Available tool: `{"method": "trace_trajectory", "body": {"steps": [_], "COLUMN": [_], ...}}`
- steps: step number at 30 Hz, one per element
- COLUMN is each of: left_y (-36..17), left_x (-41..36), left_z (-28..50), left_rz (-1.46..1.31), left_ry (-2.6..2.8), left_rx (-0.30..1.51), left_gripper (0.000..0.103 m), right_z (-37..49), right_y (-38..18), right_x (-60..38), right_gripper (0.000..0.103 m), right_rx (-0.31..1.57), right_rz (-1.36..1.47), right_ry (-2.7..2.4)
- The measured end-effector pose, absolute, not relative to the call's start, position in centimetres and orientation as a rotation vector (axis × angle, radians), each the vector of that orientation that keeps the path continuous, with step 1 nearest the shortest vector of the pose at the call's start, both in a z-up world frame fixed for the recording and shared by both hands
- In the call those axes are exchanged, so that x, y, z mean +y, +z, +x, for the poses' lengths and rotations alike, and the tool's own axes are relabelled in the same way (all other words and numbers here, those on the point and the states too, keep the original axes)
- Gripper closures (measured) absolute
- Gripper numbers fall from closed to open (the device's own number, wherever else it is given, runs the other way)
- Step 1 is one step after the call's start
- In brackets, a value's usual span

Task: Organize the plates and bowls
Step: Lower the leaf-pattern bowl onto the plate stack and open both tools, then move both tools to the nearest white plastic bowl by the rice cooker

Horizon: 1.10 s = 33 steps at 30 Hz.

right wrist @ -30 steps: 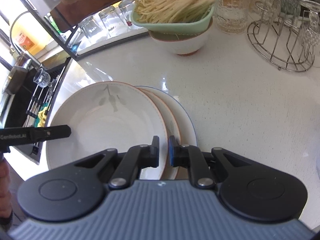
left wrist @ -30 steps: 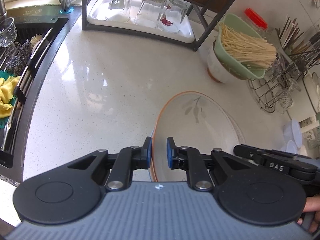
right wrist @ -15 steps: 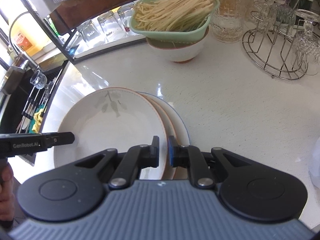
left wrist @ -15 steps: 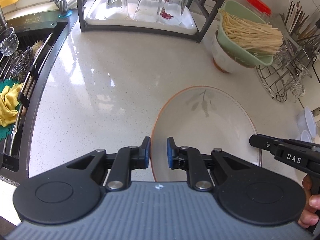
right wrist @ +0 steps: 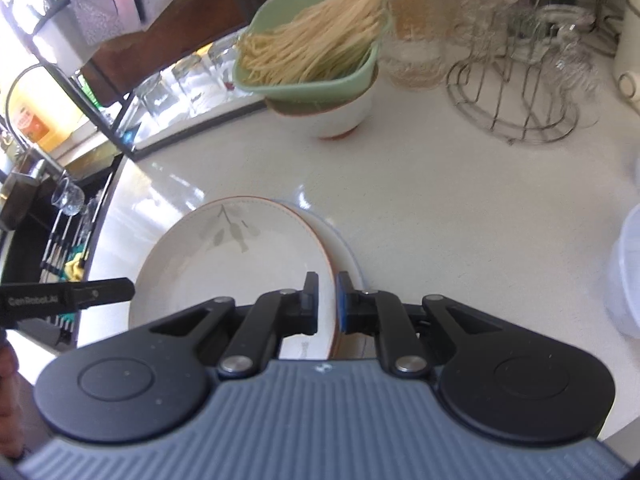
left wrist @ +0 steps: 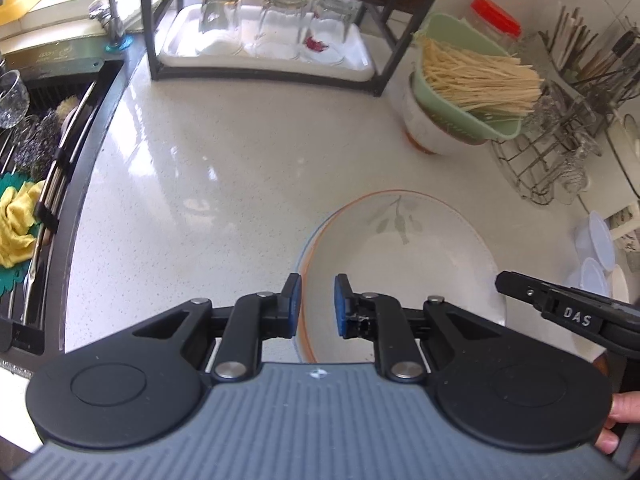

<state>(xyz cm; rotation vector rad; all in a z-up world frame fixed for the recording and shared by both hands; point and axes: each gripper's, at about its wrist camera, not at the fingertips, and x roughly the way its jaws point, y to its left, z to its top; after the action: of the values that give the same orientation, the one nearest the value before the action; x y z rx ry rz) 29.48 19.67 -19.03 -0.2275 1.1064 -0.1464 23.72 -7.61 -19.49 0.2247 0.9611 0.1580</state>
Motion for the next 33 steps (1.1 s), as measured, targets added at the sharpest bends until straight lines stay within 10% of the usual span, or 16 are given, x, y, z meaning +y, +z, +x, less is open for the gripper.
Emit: {"method": "trace_trajectory", "body": {"steps": [33], "left_y": [-8.5], "left_x": [7.6], "left_z": [24.3], "left_rz": [-0.178], "left_ry": [-0.275], "left_rx": [0.929], "left_gripper": [0.084], "right_z": [16.3], "right_y": [-6.4], "right_x": [-16.6], "right_gripper": [0.091], "right_rx": [0.616], "right_rz": [0.239], "right_ry": [0.169]}}
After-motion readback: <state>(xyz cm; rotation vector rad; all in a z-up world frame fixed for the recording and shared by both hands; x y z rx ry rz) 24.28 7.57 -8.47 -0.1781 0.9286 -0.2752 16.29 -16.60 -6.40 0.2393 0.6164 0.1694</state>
